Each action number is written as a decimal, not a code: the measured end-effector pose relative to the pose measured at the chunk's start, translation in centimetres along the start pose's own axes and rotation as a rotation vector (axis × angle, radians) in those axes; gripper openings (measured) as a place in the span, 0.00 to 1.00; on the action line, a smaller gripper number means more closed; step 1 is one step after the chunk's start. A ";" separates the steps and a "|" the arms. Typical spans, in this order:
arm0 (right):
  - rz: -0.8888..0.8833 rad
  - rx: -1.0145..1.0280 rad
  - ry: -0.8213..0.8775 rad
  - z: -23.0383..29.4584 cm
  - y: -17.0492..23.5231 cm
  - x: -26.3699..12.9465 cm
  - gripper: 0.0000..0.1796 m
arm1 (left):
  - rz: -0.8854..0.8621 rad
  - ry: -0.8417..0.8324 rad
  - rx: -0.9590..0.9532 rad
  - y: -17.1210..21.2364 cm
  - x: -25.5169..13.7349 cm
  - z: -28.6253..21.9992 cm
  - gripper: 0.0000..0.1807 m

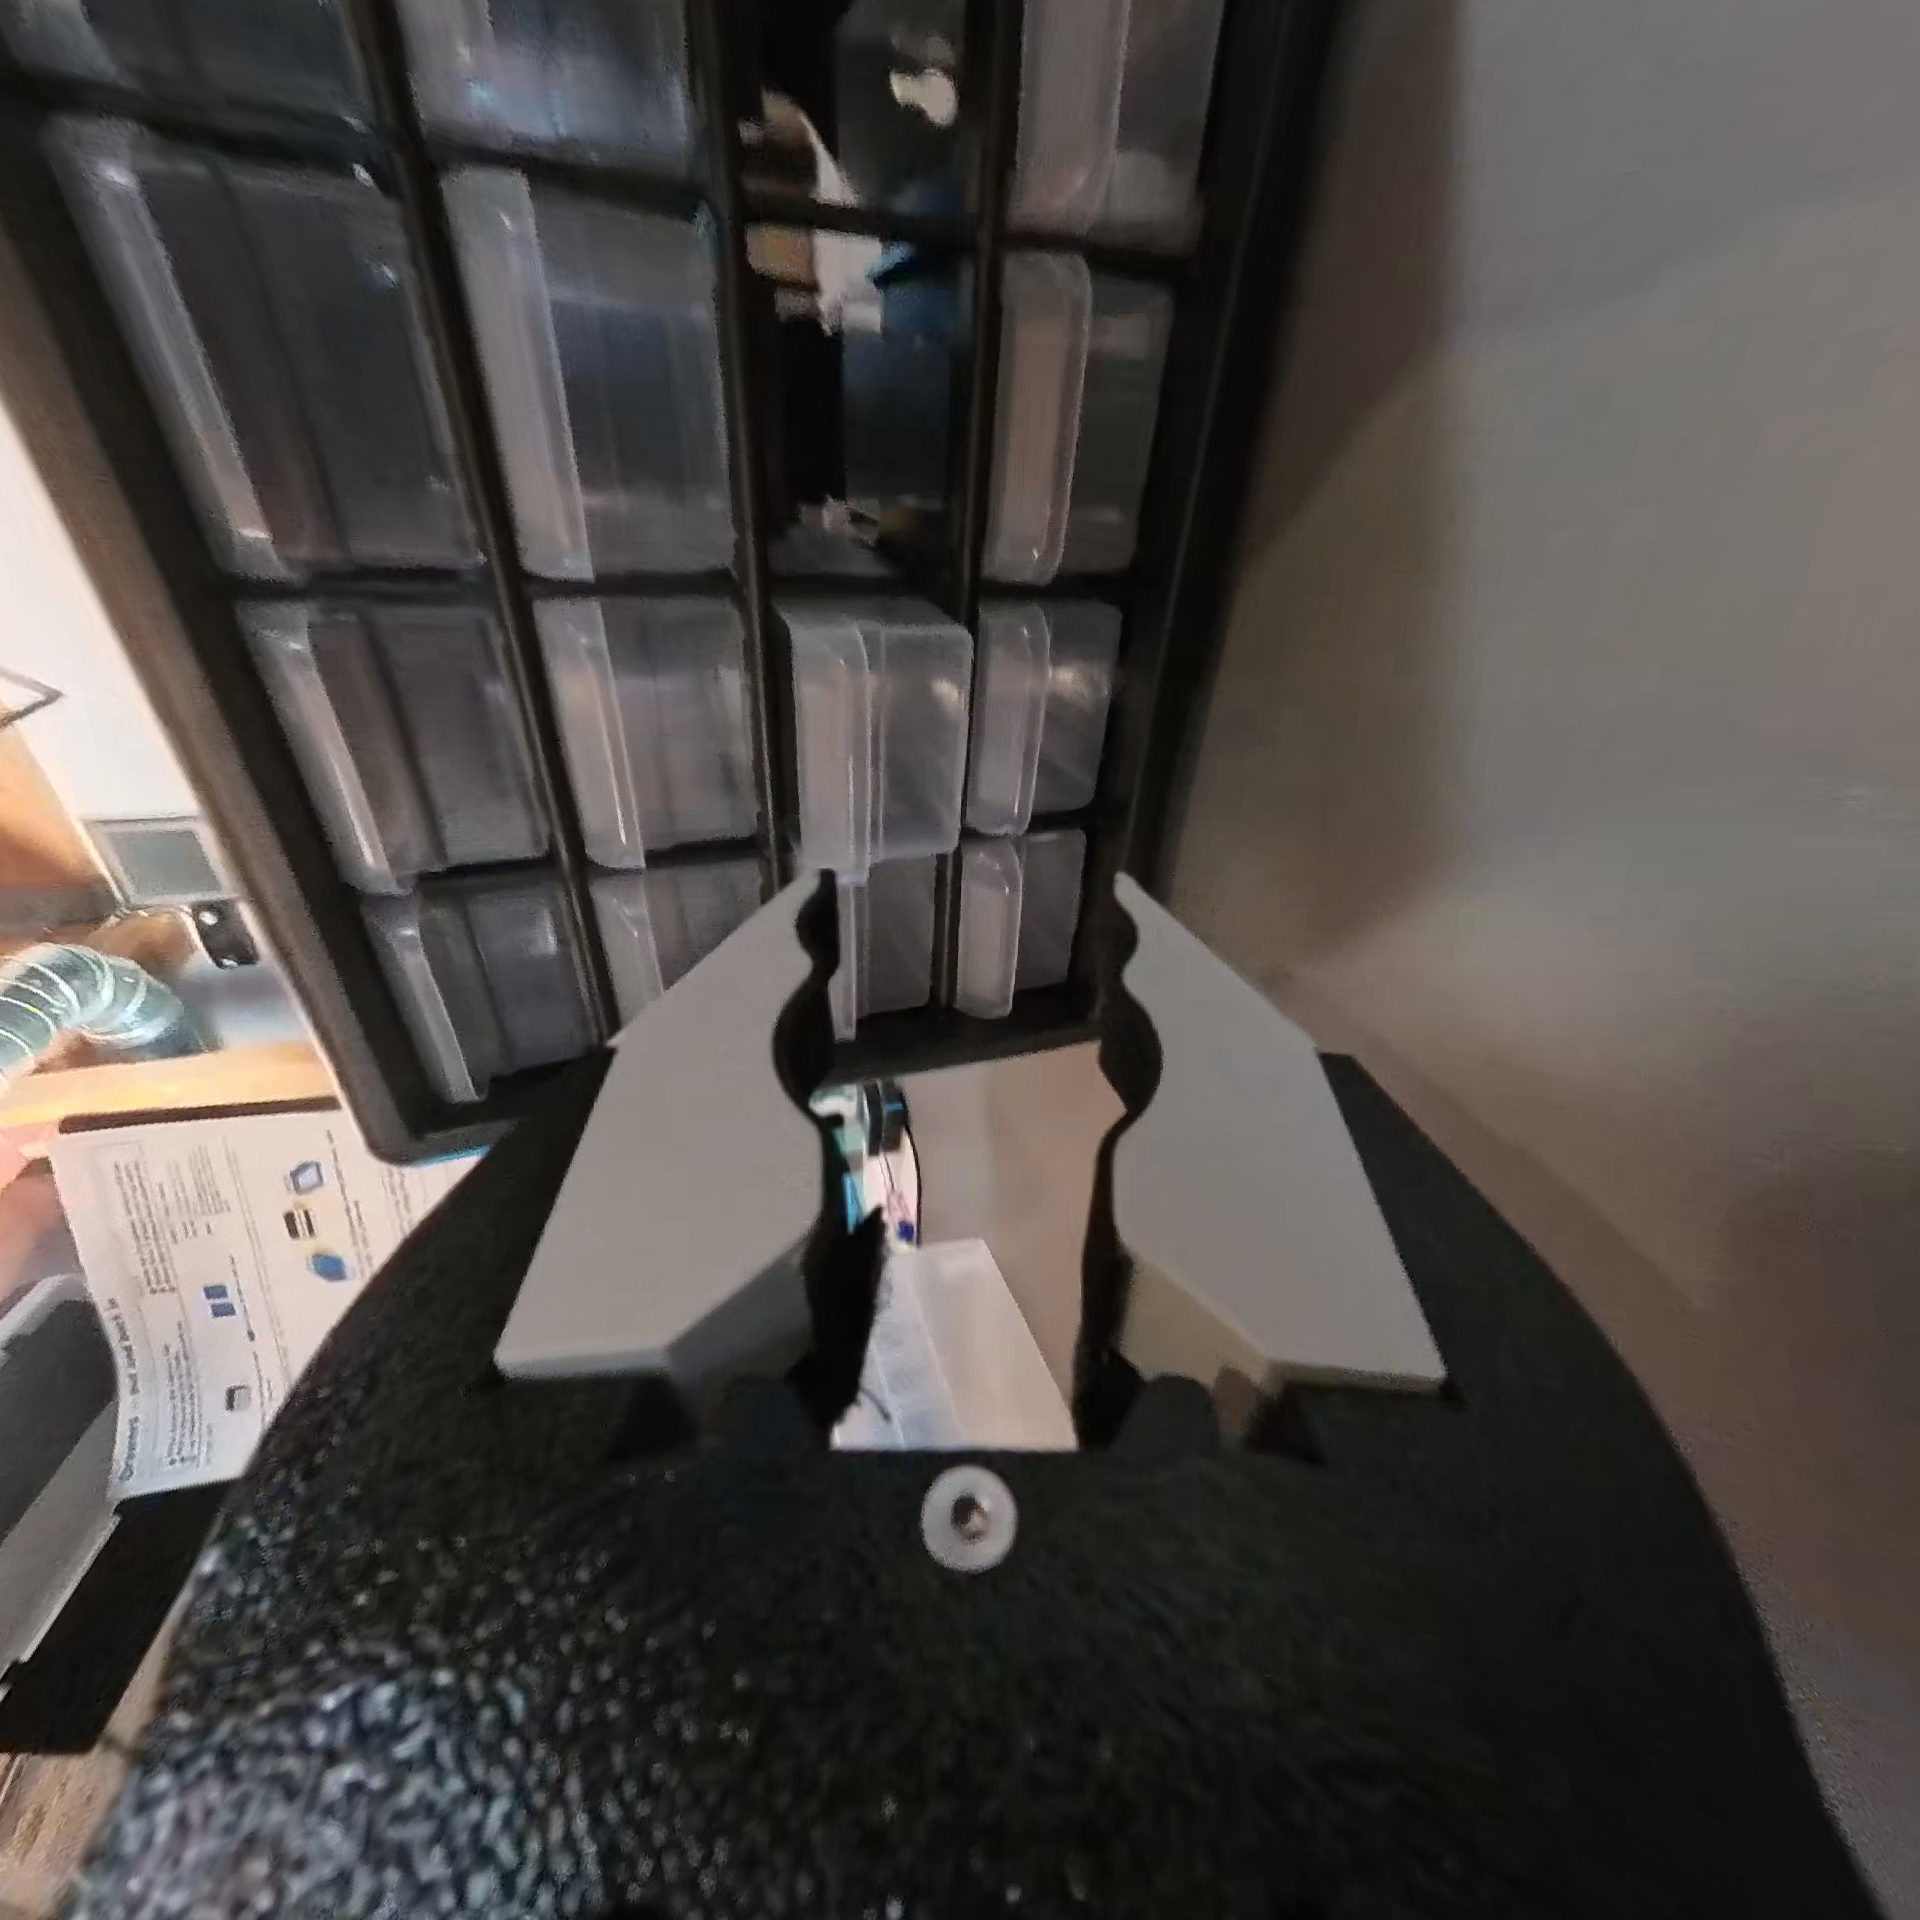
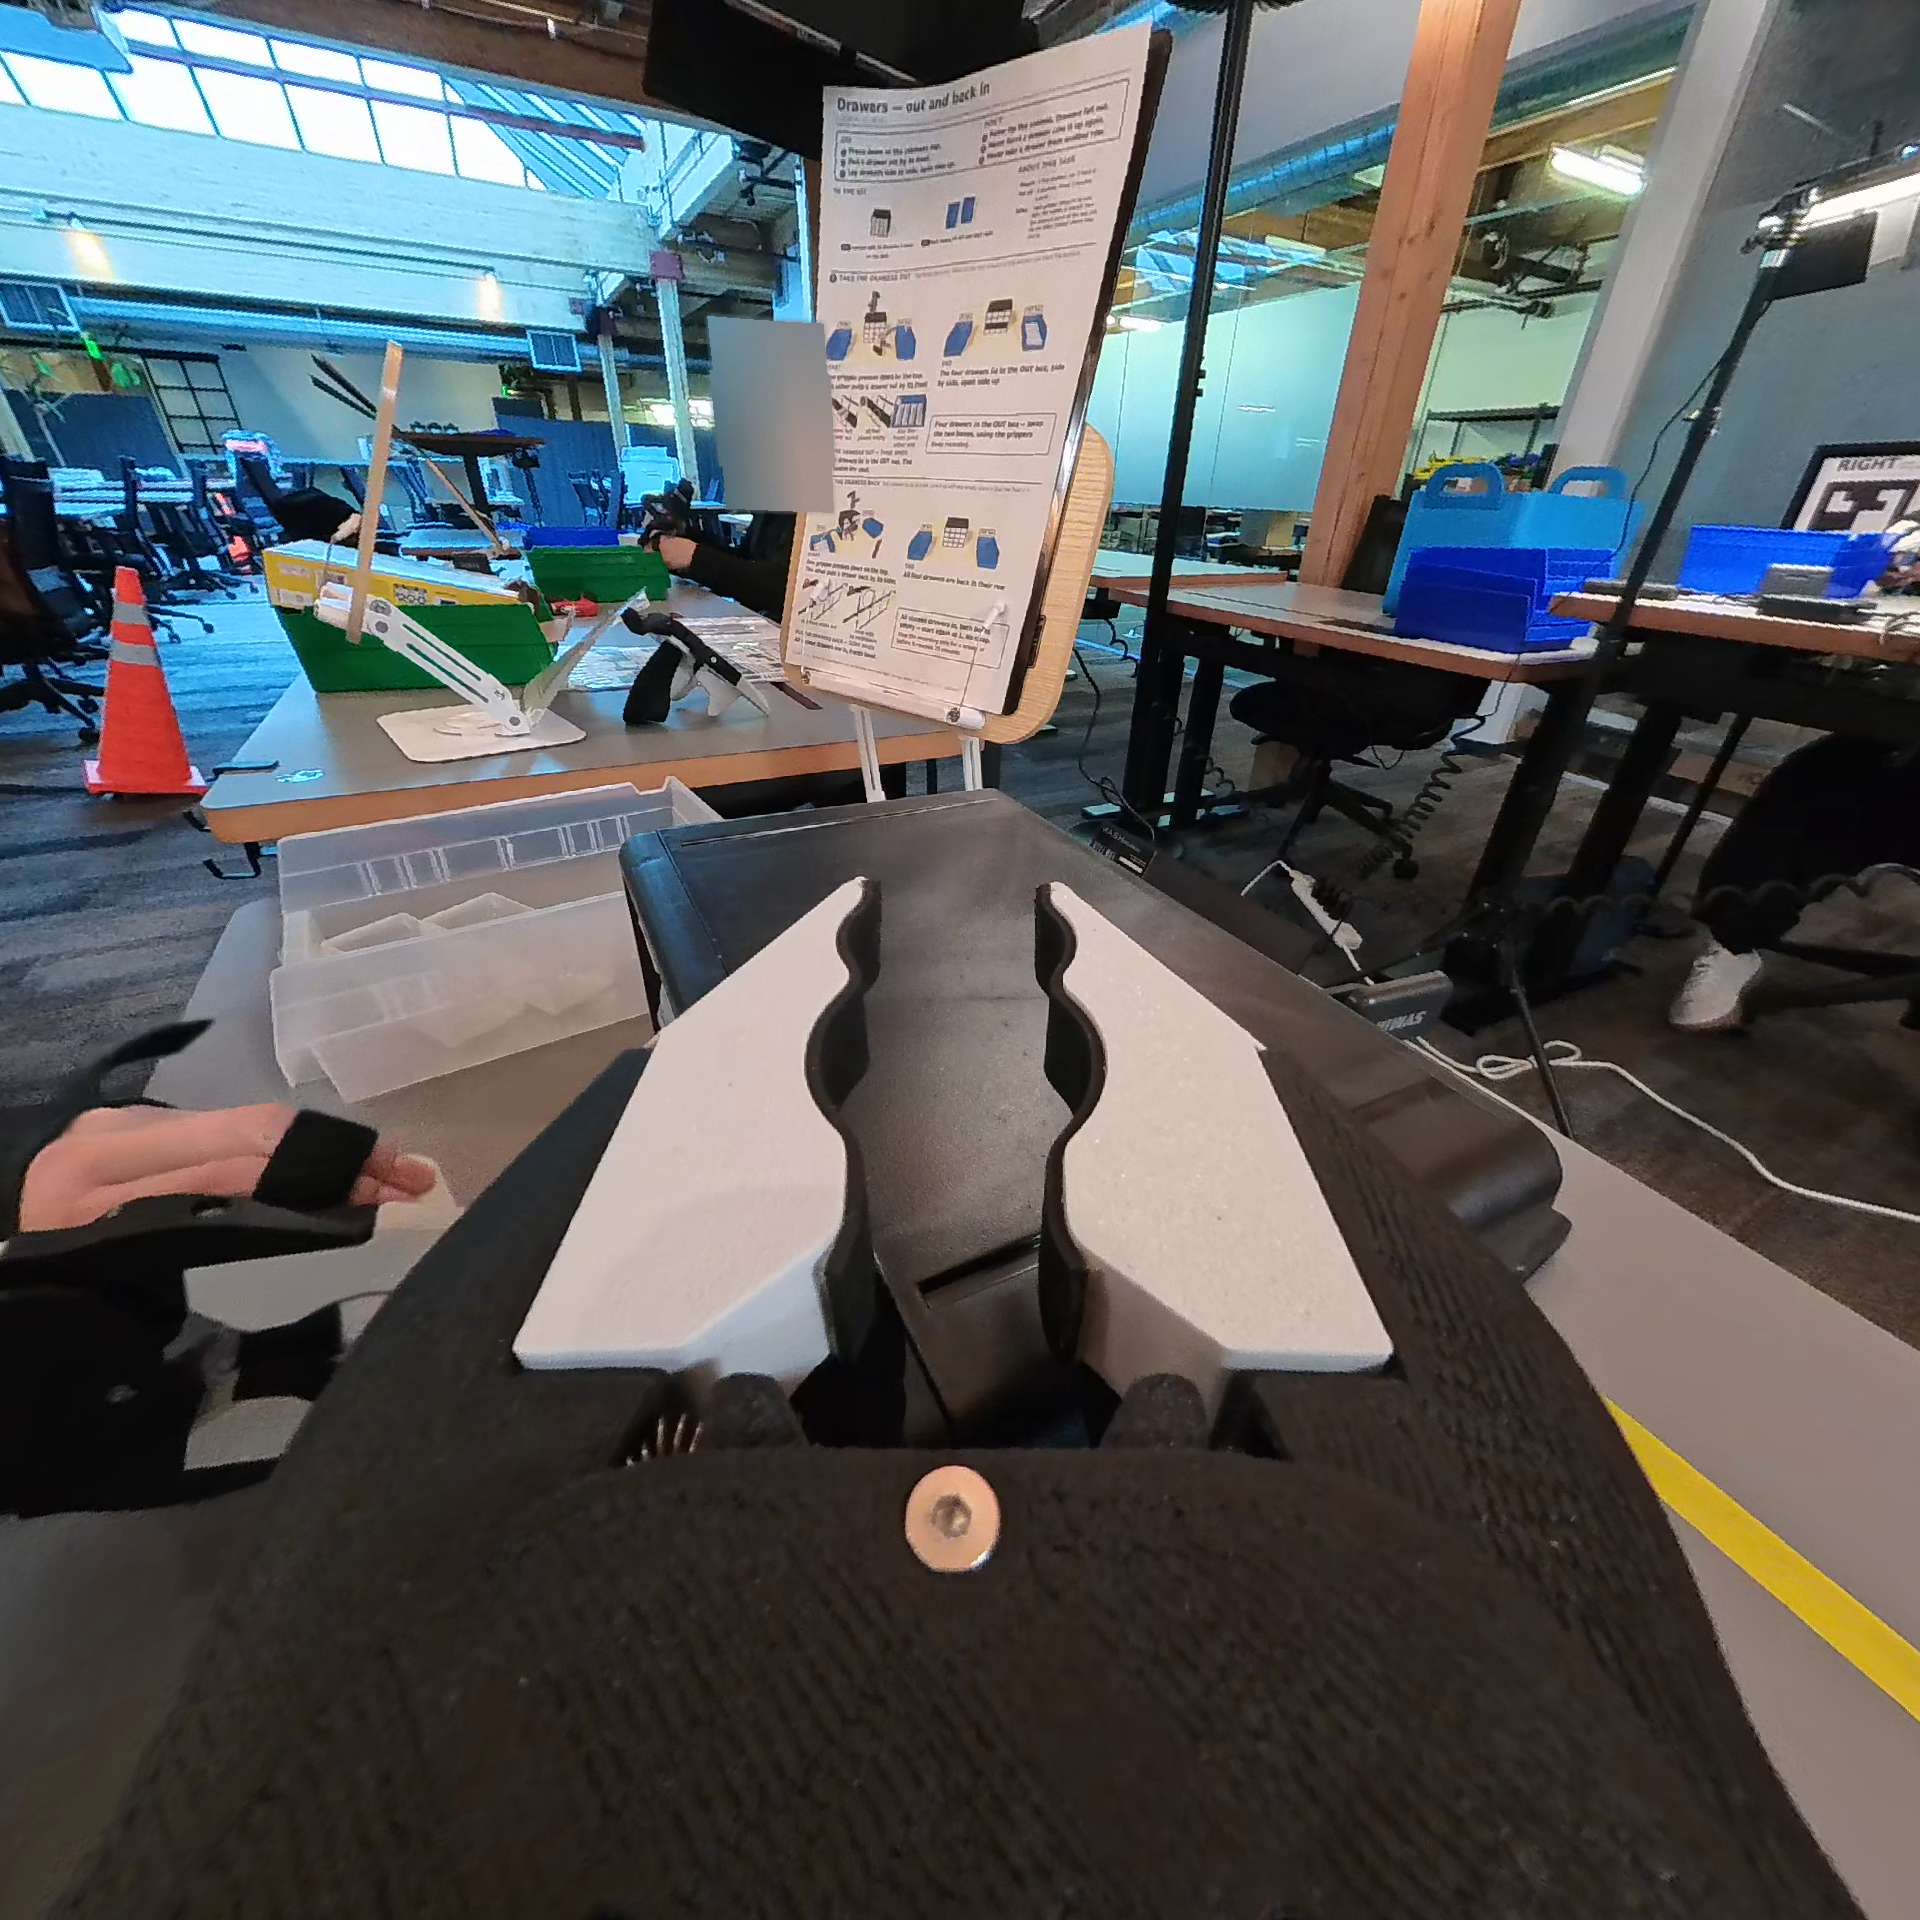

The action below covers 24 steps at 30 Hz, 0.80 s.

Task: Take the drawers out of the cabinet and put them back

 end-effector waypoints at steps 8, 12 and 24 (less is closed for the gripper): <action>0.001 0.007 0.003 -0.1 0.0 0.0 0.16 | -0.007 0.048 -0.027 -0.6 1.8 -0.7 0.32; -0.001 0.008 0.004 -0.1 0.0 0.1 0.16 | 0.000 0.043 -0.041 -0.9 2.8 -0.1 0.32; 0.000 0.007 0.010 -0.2 0.1 0.2 0.16 | -0.004 0.064 -0.063 -0.8 2.9 0.3 0.37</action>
Point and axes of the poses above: each gripper's, where its closed fingertips meet, x out along the fingers, y out of its underside, z = x × y across the jaws, the point moved 1 cm from there along -x, back along the fingers, and after that the axes turned 11 degrees about -x, right-handed, at the moved point
